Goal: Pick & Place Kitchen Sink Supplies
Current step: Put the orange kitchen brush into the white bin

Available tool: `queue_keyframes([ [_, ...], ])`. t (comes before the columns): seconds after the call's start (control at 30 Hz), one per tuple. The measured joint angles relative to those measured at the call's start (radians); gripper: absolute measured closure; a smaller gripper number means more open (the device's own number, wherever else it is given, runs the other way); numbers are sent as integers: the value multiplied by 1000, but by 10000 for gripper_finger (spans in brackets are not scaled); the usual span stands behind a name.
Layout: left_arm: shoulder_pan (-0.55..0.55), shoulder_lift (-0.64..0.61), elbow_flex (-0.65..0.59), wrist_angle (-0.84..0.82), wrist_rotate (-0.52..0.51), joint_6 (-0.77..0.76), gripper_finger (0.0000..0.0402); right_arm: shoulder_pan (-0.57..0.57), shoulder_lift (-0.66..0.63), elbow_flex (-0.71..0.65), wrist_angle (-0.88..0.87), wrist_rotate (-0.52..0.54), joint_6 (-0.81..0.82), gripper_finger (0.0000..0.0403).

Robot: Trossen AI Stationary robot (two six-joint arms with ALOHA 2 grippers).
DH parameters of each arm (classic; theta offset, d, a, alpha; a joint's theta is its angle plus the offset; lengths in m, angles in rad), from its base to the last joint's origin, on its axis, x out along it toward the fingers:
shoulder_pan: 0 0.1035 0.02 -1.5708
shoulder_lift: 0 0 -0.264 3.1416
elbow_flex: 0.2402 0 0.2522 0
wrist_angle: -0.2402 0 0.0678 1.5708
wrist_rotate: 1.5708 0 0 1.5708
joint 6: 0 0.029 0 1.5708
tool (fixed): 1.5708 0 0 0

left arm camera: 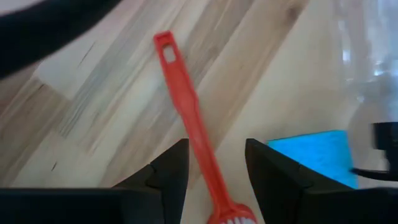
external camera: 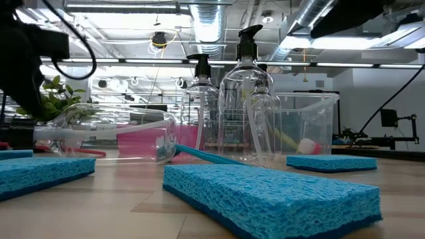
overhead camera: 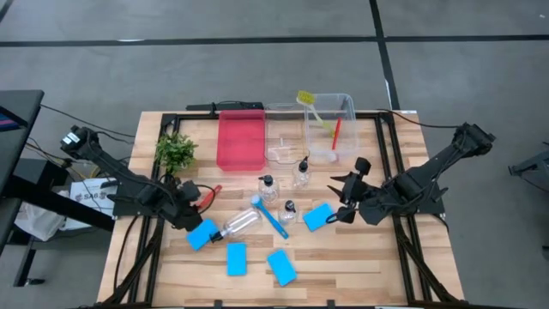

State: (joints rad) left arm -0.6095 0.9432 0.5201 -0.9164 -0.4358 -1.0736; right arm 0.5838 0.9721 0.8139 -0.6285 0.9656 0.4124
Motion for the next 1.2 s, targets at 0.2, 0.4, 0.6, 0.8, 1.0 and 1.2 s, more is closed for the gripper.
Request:
queue_keyframes([
  [0.2,101,95,-49,-1,90,-9,243,0,71,0,0,0,0,290],
  [0.4,168,165,-59,55,153,31,243,-4,126,0,0,0,0,290],
  [0.6,169,154,-59,80,168,96,243,-4,147,0,-1,2,-3,290],
  [0.8,168,88,-59,80,168,97,243,-4,141,0,-1,3,-3,290],
  [1.0,168,7,-59,88,153,110,243,-4,140,0,-1,3,-3,290],
  [1.2,168,-34,-59,123,178,171,243,-3,140,0,-1,4,-3,290],
])
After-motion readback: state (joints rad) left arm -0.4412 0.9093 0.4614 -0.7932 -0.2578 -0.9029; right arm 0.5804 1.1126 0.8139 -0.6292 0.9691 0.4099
